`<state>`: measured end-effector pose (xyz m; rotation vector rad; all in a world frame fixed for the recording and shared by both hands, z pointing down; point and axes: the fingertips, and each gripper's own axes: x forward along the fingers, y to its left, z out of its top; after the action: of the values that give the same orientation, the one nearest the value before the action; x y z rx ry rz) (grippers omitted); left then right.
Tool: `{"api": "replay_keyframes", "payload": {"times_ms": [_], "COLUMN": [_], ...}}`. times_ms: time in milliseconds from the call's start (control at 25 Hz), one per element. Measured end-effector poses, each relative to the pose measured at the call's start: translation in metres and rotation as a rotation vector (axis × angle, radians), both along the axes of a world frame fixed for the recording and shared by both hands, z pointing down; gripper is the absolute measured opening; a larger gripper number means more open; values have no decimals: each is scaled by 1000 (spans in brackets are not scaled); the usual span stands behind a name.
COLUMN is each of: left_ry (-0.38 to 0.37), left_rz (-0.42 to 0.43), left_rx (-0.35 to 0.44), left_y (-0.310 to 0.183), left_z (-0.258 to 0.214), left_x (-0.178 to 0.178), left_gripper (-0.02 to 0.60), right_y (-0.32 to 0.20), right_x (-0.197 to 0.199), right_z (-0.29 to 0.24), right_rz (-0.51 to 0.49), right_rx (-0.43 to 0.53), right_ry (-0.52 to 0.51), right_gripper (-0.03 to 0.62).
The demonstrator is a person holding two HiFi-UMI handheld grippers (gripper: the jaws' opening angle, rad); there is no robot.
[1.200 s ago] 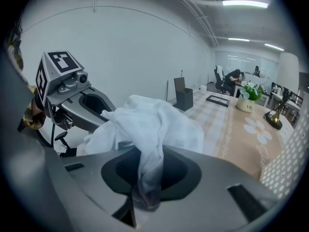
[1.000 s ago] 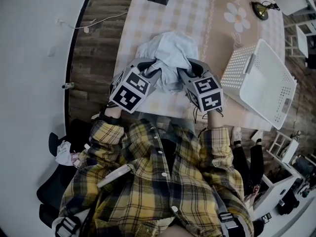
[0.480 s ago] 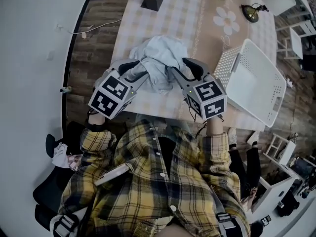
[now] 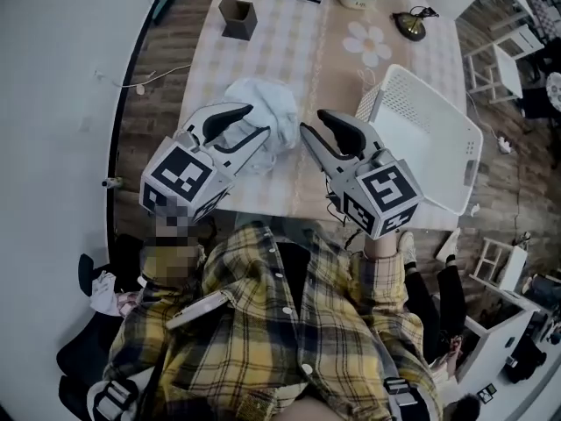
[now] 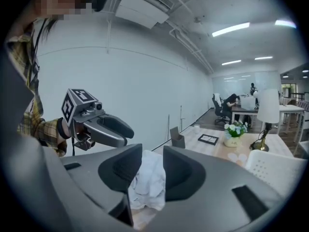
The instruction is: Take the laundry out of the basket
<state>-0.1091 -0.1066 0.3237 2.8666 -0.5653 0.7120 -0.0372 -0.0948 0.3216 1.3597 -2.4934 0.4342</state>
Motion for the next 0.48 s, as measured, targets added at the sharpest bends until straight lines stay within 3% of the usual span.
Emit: {"api": "replay_keyframes", "payload": {"times_ms": [240,480], "left_ry": [156,297], "left_rz": [-10,5], "left_rx": [60,97], "left_y": [24,58], "left_z": [-48,-78], "left_x": [68,139], "left_gripper": [133,26], "right_y": [32,72], "right_x": [68,133], "right_z": [-40,-63], "right_rz": [110,204], "right_rx": [107,168], "right_ry": [-44,-82], "right_gripper": [73,3]}}
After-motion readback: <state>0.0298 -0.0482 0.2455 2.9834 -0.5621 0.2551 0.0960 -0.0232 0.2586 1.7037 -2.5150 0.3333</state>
